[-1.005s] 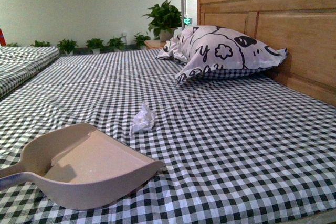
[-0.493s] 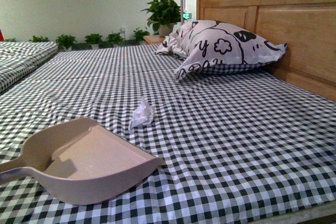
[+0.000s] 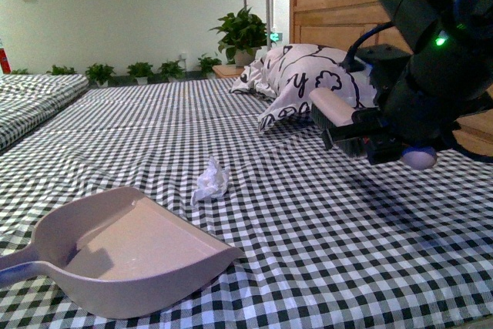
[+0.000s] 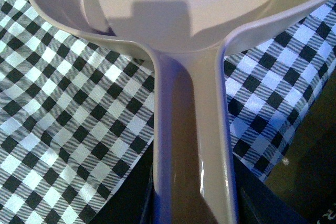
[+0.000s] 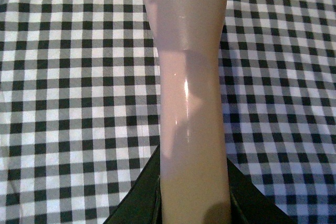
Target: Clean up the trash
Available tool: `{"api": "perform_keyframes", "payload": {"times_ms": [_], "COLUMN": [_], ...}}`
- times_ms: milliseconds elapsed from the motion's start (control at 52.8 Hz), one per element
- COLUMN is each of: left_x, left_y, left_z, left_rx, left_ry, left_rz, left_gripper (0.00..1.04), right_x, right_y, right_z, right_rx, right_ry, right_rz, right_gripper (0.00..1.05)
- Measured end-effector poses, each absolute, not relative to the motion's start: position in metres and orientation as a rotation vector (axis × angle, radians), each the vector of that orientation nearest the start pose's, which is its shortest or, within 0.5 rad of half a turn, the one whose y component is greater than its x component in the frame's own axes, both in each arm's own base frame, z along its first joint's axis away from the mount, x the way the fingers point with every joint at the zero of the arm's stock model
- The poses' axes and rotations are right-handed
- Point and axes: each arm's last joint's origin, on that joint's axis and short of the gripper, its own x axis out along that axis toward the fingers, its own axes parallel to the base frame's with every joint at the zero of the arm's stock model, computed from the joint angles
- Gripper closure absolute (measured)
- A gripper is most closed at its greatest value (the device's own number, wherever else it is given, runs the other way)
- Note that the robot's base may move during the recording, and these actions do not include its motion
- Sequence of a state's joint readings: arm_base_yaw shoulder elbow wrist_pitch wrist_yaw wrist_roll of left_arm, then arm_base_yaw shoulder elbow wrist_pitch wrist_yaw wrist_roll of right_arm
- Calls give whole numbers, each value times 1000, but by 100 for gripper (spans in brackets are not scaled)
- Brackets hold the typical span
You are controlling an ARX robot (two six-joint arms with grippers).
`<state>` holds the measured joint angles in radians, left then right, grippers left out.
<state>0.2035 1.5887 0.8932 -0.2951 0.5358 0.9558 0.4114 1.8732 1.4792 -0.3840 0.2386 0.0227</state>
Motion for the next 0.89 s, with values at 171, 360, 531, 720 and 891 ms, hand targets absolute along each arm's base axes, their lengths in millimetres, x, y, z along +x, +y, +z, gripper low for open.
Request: {"api": "perform_keyframes", "payload": {"times_ms": [171, 360, 531, 720, 891], "left_x": [299, 299, 299, 299, 299], "left_y": [47, 47, 47, 47, 47], "left_z": [179, 179, 179, 179, 179], "left_rx": [520, 521, 521, 521, 521], "left_ry": [688, 688, 688, 688, 688], "left_rz": [-702, -702, -702, -702, -702], "left_gripper": [78, 78, 78, 78, 78], "right_x": [403, 410, 398, 375, 358], "right_y": [172, 198, 230, 256, 257], "right_z": [237, 221, 203, 208, 236], "right_rx": [-239, -280, -327, -302, -246], "right_ry": [763, 791, 841, 885, 873], "right_rz": [154, 187, 368, 699, 926], "right_gripper": [86, 86, 86, 86, 86]}}
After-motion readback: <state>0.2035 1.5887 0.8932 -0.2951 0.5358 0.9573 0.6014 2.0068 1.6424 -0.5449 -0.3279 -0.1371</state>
